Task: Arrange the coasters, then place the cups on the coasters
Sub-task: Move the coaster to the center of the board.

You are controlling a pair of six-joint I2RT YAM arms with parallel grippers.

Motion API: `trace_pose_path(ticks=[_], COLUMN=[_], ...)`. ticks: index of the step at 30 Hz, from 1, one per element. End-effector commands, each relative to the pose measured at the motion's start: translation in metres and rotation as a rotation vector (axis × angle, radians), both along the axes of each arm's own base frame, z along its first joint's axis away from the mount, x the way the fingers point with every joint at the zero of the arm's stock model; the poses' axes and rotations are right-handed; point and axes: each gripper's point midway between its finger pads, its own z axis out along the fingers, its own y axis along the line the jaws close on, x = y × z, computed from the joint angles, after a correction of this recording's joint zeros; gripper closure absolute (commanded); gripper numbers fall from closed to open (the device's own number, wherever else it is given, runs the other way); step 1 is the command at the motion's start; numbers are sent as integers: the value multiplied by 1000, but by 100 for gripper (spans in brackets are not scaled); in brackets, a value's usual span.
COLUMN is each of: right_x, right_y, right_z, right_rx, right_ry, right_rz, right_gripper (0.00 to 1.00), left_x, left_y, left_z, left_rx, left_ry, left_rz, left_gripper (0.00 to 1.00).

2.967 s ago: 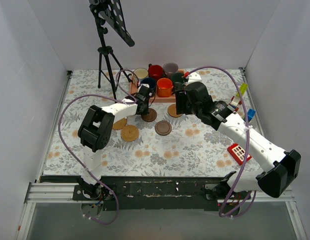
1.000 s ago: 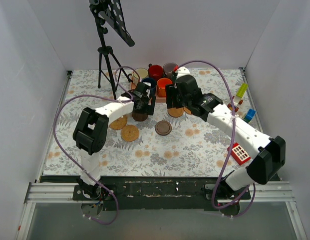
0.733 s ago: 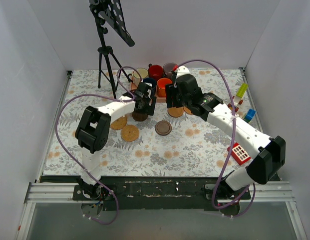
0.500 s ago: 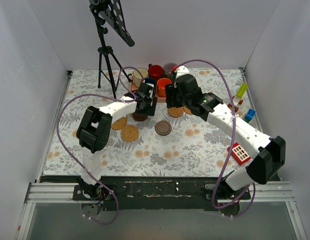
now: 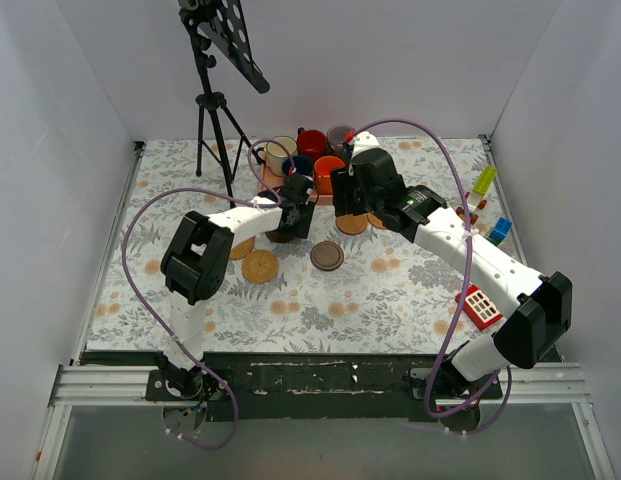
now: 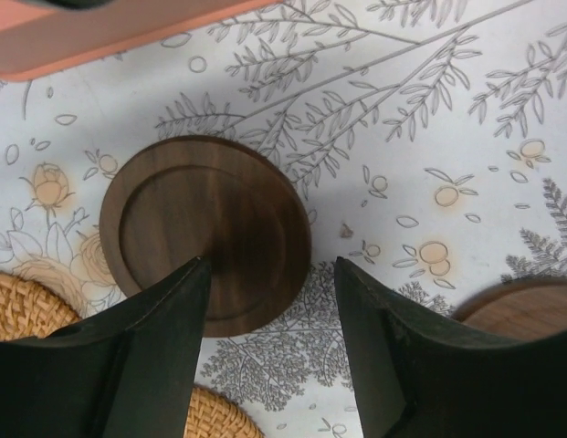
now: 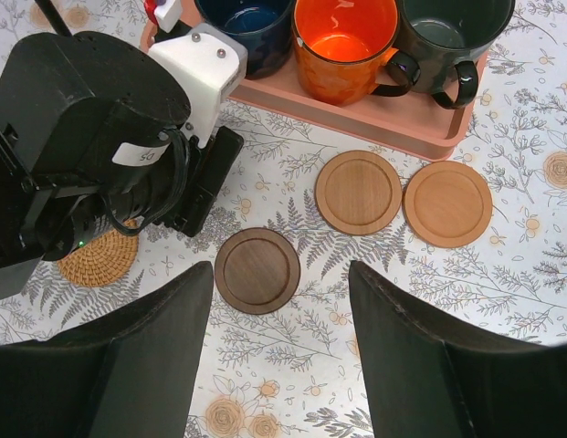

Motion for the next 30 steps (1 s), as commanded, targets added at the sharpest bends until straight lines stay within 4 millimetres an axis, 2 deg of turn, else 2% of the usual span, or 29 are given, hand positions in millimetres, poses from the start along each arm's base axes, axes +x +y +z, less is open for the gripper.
trace_pose_path(ticks=[1, 10, 30], right_x=[4, 4, 6], right_y=[-3, -2, 6], right_z=[26, 26, 25], right_rx=[43, 57, 83], right_ry=[-65, -67, -49], right_rz=[-14, -22, -16], right_gripper=[31, 31, 32], left_x=[3, 1, 13], left_y=[16, 27, 55], left_z=[-1, -7, -7], left_rx=[67, 104, 91], left_ry=[-14, -12, -13], left_rz=[60, 80, 137], left_gripper=[46, 55, 56])
